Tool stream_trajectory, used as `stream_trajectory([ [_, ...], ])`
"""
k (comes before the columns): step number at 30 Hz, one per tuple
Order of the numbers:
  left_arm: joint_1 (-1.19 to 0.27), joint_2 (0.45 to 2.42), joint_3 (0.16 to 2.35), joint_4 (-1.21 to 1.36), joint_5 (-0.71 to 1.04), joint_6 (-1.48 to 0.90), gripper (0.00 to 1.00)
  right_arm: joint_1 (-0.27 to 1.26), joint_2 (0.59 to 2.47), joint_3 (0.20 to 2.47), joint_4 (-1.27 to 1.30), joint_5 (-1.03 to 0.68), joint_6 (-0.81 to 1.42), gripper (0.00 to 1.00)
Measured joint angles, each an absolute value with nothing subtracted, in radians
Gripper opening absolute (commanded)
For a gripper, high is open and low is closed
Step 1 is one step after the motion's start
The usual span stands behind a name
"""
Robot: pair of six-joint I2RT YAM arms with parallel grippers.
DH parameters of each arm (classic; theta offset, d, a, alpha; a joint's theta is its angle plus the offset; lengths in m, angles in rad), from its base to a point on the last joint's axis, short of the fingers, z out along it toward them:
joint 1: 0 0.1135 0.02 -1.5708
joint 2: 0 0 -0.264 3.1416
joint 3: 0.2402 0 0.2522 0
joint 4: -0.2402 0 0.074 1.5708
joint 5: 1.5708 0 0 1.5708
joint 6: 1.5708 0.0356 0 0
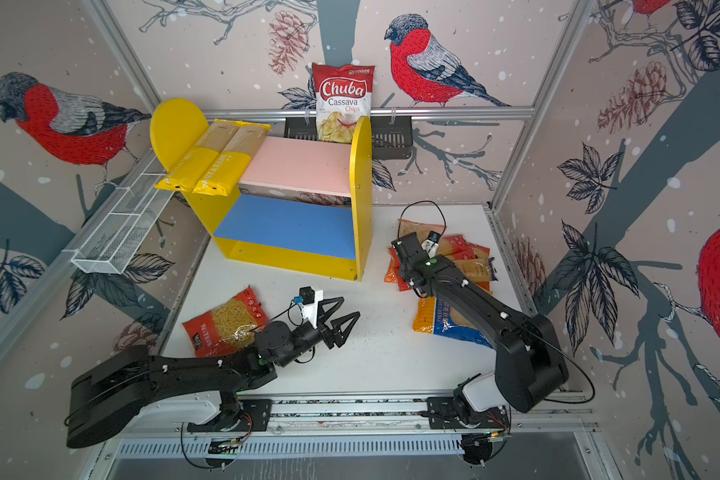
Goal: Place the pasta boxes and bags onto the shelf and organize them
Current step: 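Grasp the end of a yellow spaghetti pack in the pile with the right gripper, then drag the spaghetti pack out of the pile toward the left gripper with the right gripper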
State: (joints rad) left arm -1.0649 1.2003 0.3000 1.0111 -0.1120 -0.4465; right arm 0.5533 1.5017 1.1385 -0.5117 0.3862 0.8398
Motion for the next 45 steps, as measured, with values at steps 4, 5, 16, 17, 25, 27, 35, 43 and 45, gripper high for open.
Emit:
stream_trajectory([
  [4, -1.065, 1.229, 0.317, 1.011, -0.126, -0.469, 0.80, 0.505, 1.648, 1.276, -0.419, 0.289, 0.837, 0.16],
  [5, -1.065, 1.237, 0.318, 1.012, -0.136, -0.472, 0.80, 0.492, 1.674, 1.294, -0.389, 0.270, 0.834, 0.19],
  [16, -1.113, 1.447, 0.441, 1.010, -0.192, -0.528, 0.79, 0.291, 1.504, 1.113, -0.231, -0.011, 0.676, 0.58],
  [17, -1.122, 1.472, 0.460, 1.011, -0.191, -0.533, 0.79, 0.271, 1.471, 1.082, -0.228, -0.015, 0.664, 0.60],
  [25, -1.162, 1.649, 0.587, 1.012, -0.150, -0.565, 0.79, 0.101, 1.153, 0.756, -0.264, 0.028, 0.601, 0.84],
  [27, -1.163, 1.665, 0.592, 1.012, -0.131, -0.575, 0.79, 0.033, 1.117, 0.710, -0.264, 0.050, 0.601, 0.85],
  [35, -1.165, 1.674, 0.579, 1.008, -0.136, -0.625, 0.80, -0.170, 1.164, 0.637, -0.242, -0.017, 0.580, 0.83],
  [43, -1.151, 1.681, 0.533, 1.040, -0.160, -0.683, 0.80, -0.022, 1.080, 0.574, -0.245, -0.116, 0.586, 0.79],
  [45, -1.135, 1.681, 0.509, 1.061, -0.161, -0.701, 0.80, 0.051, 1.050, 0.565, -0.248, -0.118, 0.609, 0.79],
])
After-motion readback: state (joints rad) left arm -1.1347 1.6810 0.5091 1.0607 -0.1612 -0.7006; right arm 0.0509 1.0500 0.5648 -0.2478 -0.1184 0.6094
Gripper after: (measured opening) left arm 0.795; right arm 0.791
